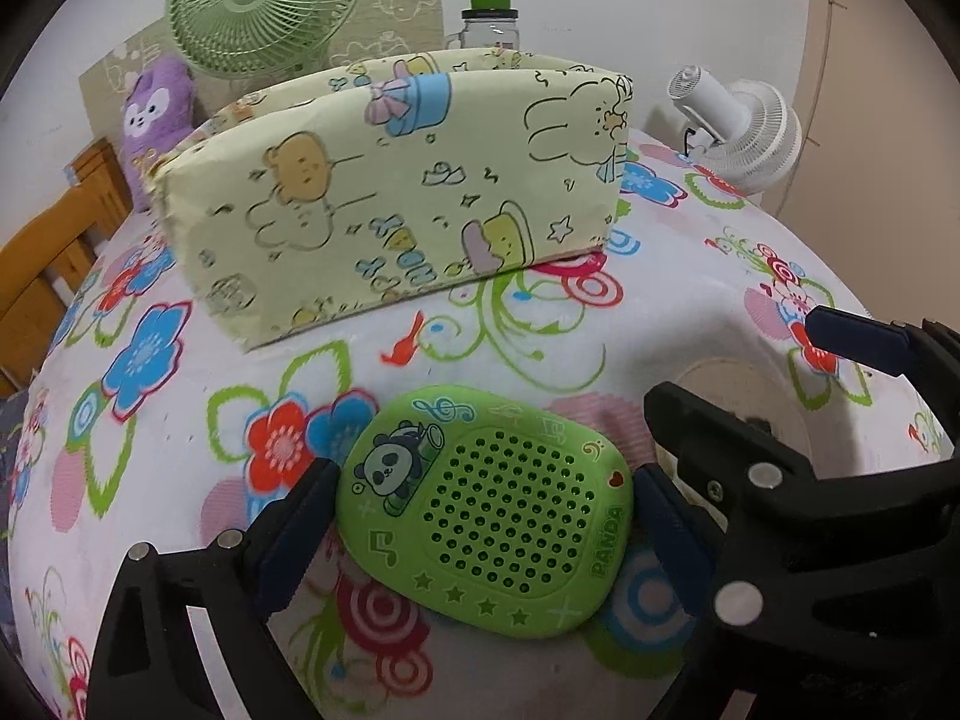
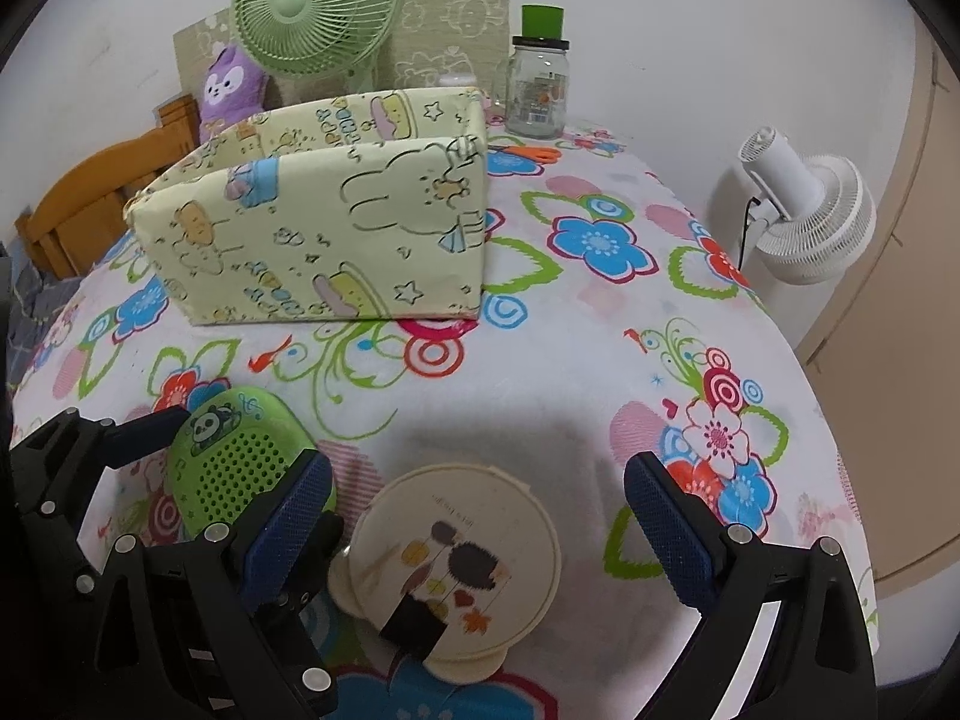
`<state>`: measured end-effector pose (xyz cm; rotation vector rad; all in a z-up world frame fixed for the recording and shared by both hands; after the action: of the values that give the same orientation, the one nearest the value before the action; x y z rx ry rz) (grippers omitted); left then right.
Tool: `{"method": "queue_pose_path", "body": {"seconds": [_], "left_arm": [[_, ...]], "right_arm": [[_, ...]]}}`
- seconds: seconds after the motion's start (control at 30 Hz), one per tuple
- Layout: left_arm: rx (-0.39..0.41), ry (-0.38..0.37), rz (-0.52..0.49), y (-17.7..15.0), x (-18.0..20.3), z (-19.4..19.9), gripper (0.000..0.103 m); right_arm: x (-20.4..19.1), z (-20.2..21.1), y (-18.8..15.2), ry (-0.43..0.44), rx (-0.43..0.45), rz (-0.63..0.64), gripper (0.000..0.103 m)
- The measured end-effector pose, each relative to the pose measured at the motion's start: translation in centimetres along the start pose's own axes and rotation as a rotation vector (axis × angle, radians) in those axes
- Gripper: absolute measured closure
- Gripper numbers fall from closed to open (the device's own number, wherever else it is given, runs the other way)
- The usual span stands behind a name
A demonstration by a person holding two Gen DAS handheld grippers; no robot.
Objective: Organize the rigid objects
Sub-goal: 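Lower both tools toward the green case and beige coaster on the table, then grasp the green speaker case with the left tool while the right tool grasps the beige coaster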
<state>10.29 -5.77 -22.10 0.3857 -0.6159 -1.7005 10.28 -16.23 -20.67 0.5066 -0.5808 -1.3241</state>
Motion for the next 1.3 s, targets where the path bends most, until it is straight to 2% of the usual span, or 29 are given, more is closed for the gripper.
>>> {"method": "queue_pose_path", "body": {"seconds": [0.43, 0.57, 0.63, 0.73, 0.8, 0.9, 1.3], "left_arm": [[0.007, 0.027, 0.037, -2.0, -0.7, 1.5, 0.005], [0.005, 0.022, 0.043, -2.1, -0.7, 1.6, 0.005], [0.007, 0.024, 0.04, -2.1, -0.7, 1.6, 0.005], [0.003, 0.018, 0.04, -2.0, -0.7, 1.5, 0.005], [0.003, 0.018, 0.038, -1.9, -0.7, 1.4, 0.004], [0.008, 0.031, 0.023, -1.8, -0.7, 1.3, 0.0], [0.012, -0.009, -0.018, -0.8, -0.4, 0.5, 0.0]], "right_arm": [[-0.5, -0.2, -1.8, -0.034, -0.063, -0.007, 0.004], [-0.5, -0.6, -2.1, -0.016, -0.079, -0.032, 0.004], [-0.4, -1.3, -2.4, 0.01, -0.121, -0.064, 0.004], [-0.8, -1.5, -2.2, -0.012, -0.116, -0.049, 0.009], [-1.2, -1.3, -2.0, -0.008, -0.101, -0.033, 0.019], [-1.5, -1.3, -1.9, -0.008, -0.1, -0.026, 0.02], [-1.3, -1.7, -0.9, 0.01, -0.102, -0.026, 0.02]]}}
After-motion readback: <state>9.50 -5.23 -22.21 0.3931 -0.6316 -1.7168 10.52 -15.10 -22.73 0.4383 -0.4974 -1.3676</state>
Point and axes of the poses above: each gripper's, at about its wrist camera, not at the fingertips, and z roughly against the way its jaws point, x to its right, y to its top, the point moved 5 cm from there along -z, roughly the way its jaws point, and after that the axes turned 9 degrees about z, right-handed, at the moved point
